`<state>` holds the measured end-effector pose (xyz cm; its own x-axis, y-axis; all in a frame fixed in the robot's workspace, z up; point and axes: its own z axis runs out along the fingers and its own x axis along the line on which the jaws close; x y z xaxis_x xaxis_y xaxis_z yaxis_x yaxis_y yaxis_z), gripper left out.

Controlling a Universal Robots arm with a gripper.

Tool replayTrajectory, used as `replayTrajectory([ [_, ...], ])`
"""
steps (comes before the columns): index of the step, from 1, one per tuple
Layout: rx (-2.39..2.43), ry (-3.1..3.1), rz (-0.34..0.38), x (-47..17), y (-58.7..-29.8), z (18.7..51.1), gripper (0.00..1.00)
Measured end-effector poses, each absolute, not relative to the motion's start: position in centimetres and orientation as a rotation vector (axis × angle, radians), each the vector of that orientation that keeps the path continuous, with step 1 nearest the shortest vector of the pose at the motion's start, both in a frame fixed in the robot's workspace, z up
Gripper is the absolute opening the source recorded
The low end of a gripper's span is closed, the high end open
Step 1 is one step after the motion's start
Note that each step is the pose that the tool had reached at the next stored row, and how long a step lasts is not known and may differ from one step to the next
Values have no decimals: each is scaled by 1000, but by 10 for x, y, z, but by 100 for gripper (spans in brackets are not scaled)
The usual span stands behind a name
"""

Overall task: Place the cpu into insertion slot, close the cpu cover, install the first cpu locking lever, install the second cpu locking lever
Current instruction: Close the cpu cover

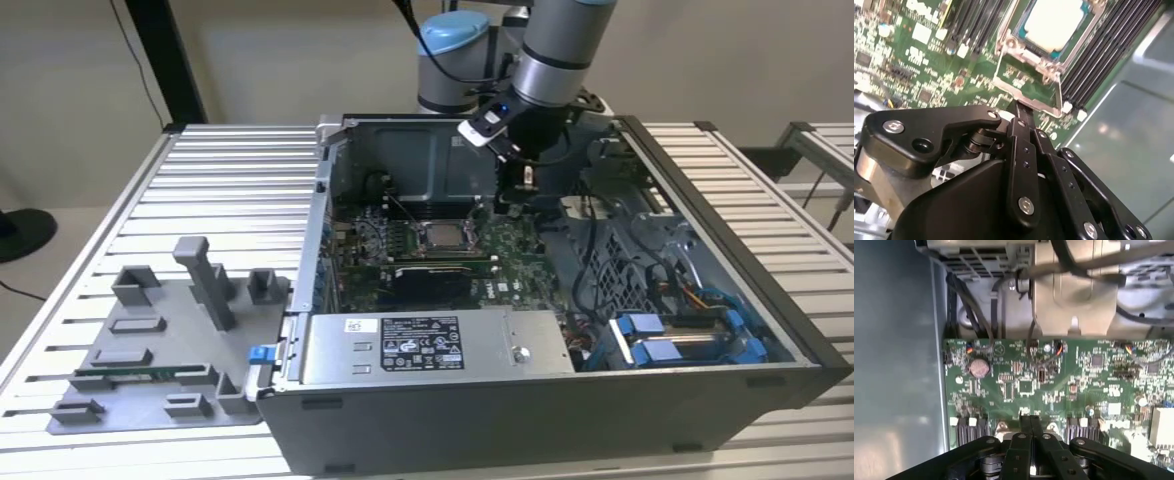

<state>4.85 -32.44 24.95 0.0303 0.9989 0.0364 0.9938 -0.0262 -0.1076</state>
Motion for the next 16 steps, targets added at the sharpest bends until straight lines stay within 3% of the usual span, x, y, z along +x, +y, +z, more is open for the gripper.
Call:
replayTrajectory([
  [16, -2175, -2115, 63, 8, -328, 249, 0],
])
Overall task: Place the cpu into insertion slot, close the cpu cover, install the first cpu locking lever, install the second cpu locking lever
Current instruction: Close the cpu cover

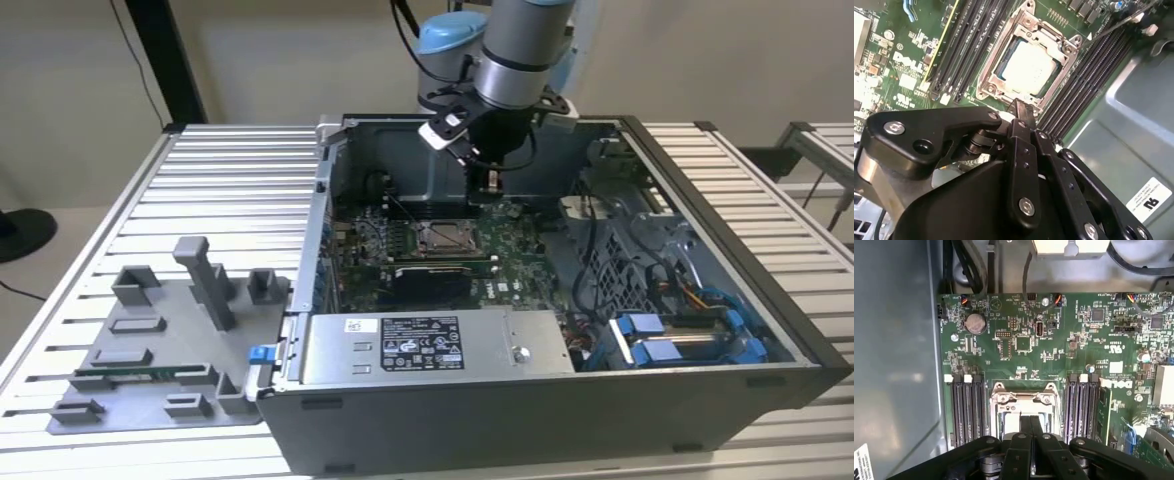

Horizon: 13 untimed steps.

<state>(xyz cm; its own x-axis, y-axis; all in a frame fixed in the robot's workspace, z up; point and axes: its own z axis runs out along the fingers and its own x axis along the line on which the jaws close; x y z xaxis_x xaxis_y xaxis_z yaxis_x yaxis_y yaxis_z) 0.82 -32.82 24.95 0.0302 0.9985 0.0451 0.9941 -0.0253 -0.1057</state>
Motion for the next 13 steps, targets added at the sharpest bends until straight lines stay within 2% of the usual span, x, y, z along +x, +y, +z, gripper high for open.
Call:
replayTrajectory([
  [13, -2176, -2117, 43, -45, -328, 249, 0],
])
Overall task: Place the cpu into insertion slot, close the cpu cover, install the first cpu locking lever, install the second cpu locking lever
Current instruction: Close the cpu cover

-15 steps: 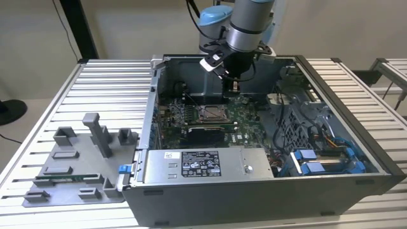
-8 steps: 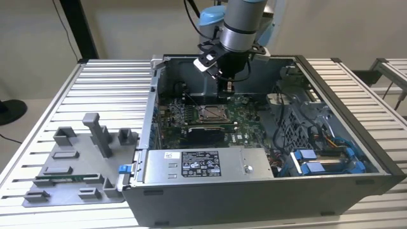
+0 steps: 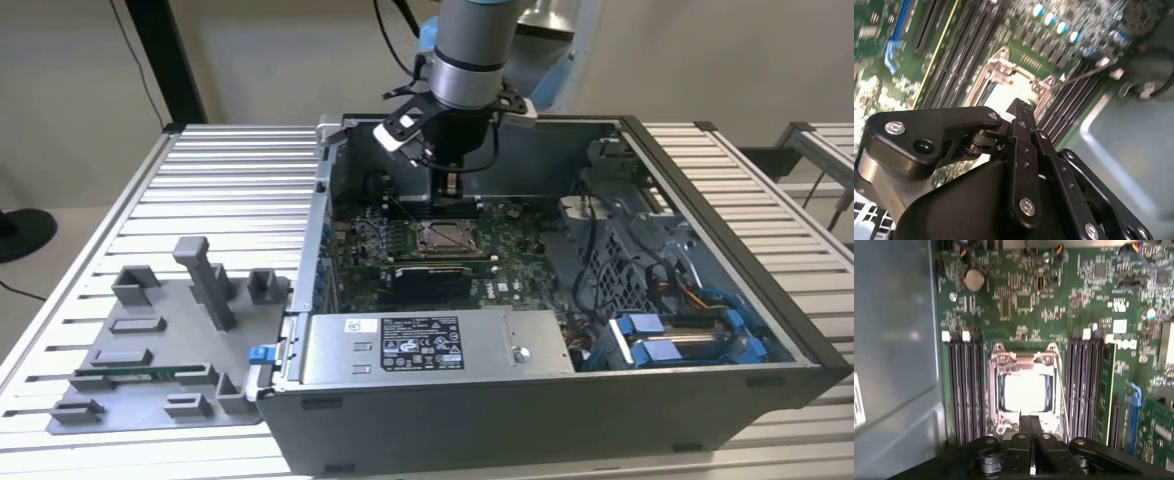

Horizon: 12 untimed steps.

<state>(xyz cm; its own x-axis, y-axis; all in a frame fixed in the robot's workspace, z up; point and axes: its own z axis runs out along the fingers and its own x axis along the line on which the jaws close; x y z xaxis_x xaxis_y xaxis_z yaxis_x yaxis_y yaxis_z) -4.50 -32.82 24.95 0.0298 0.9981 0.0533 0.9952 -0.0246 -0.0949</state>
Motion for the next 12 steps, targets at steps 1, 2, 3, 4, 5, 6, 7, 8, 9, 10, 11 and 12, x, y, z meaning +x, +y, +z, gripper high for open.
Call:
replayTrajectory([
  [1, -2176, -2118, 39, -50, -328, 249, 0],
  [2, -2177, -2119, 36, -54, -328, 249, 0],
  [3, -2177, -2119, 33, -59, -328, 249, 0],
  [4, -2177, -2119, 29, -63, -328, 249, 0],
  [5, -2177, -2120, 27, -68, -328, 249, 0],
  [6, -2177, -2120, 25, -72, -328, 249, 0],
  [7, -2177, -2120, 23, -77, -328, 249, 0],
  [8, -2178, -2120, 22, -82, -328, 250, 0],
  [9, -2178, -2120, 21, -86, -327, 249, 0],
  [10, -2177, -2120, 18, -89, -327, 250, 0],
  [11, -2176, -2118, 15, -93, -327, 250, 0],
  [12, -2173, -2115, 9, -96, -327, 251, 0],
])
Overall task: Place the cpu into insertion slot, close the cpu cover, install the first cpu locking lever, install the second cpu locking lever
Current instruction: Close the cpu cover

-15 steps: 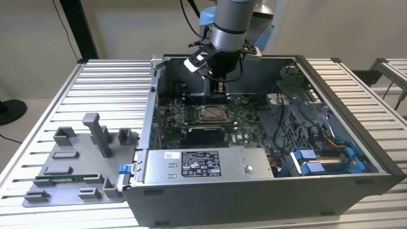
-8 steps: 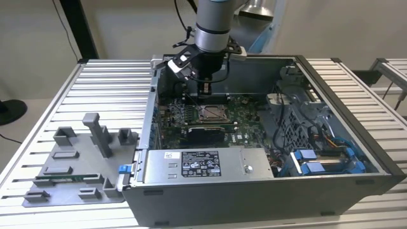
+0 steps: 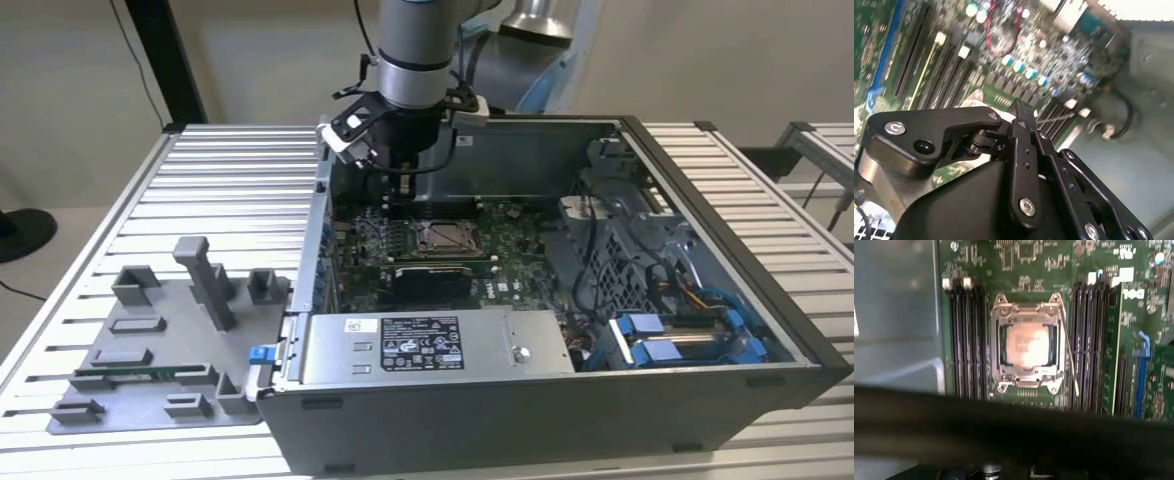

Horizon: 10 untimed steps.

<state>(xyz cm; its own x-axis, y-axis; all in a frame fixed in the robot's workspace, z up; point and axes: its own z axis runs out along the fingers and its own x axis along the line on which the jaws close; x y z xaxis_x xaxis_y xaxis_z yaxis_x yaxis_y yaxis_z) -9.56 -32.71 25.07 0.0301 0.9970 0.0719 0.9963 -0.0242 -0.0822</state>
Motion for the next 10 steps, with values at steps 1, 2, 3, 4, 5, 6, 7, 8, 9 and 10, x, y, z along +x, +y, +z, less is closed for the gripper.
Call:
replayTrajectory([
  [1, -2170, -2109, -1, -98, -327, 252, 0],
  [2, -2167, -2103, -10, -100, -327, 253, 0],
  [3, -2166, -2097, -18, -102, -327, 253, 0],
  [4, -2165, -2092, -24, -104, -327, 254, 0],
  [5, -2164, -2086, -31, -106, -327, 254, 0],
  [6, -2163, -2080, -39, -107, -327, 255, 0],
  [7, -2162, -2074, -47, -109, -327, 255, 0],
  [8, -2162, -2069, -53, -112, -327, 255, 0],
  [9, -2162, -2067, -57, -115, -327, 255, 0],
  [10, -2163, -2064, -59, -118, -327, 255, 0],
])
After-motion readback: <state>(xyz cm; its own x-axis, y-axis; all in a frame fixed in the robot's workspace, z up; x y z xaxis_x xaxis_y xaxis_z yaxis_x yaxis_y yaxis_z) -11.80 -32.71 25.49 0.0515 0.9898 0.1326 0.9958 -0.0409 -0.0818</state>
